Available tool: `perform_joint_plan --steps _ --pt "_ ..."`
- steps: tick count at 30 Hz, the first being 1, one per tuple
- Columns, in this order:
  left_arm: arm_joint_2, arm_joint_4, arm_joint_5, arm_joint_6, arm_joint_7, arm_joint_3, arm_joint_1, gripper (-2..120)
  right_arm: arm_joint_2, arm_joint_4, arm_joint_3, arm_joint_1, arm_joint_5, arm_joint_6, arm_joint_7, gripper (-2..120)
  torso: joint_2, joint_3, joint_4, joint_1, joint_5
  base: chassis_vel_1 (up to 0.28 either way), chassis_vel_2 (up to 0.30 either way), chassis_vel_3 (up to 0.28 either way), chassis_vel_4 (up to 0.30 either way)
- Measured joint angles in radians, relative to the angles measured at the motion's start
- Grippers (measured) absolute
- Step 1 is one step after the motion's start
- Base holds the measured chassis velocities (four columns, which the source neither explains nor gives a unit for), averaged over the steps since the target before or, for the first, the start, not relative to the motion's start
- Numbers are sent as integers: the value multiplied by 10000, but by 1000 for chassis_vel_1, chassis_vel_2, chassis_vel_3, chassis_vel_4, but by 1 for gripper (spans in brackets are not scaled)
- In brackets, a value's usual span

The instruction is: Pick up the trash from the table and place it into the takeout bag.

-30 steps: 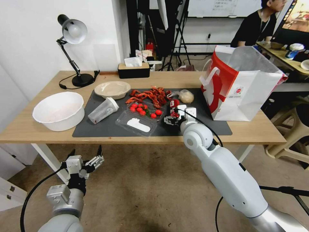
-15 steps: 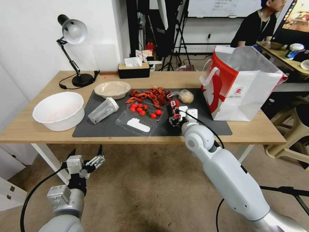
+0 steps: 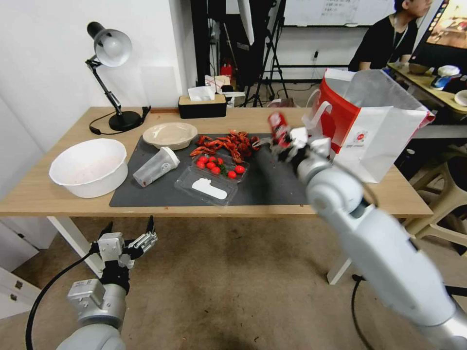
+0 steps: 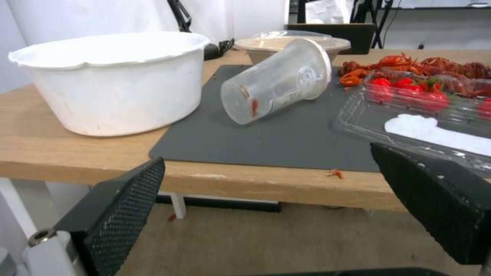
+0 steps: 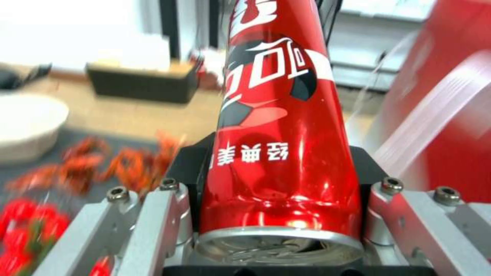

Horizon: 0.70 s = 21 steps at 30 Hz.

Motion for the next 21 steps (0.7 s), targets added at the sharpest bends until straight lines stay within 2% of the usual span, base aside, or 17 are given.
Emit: perform_joint_plan --steps 5,10,12,17,21 --pt "-6 -2 8 -52 -33 9 6 100 -723 -309 480 1278 873 -64 36 43 -1 0 0 0 1 0 0 0 0" --pt "-13 -18 7 -55 -32 18 6 100 -1047 -751 660 2205 1448 -167 170 43 0 0 0 0 -3 0 0 0 0" --pt "-4 -27 4 -56 -32 20 8 100 -1270 -1341 653 2868 2286 -258 838 43 0 0 0 1 -3 0 0 0 0" --pt "7 -46 0 -56 -32 33 7 100 -1424 -1846 618 3103 2586 -275 1157 43 -1 0 -1 1 2 0 0 0 0" --pt "18 -48 -3 -54 -31 54 5 100 -1581 -2224 632 3155 3341 -286 1654 43 -1 0 0 1 0 0 0 0 0"
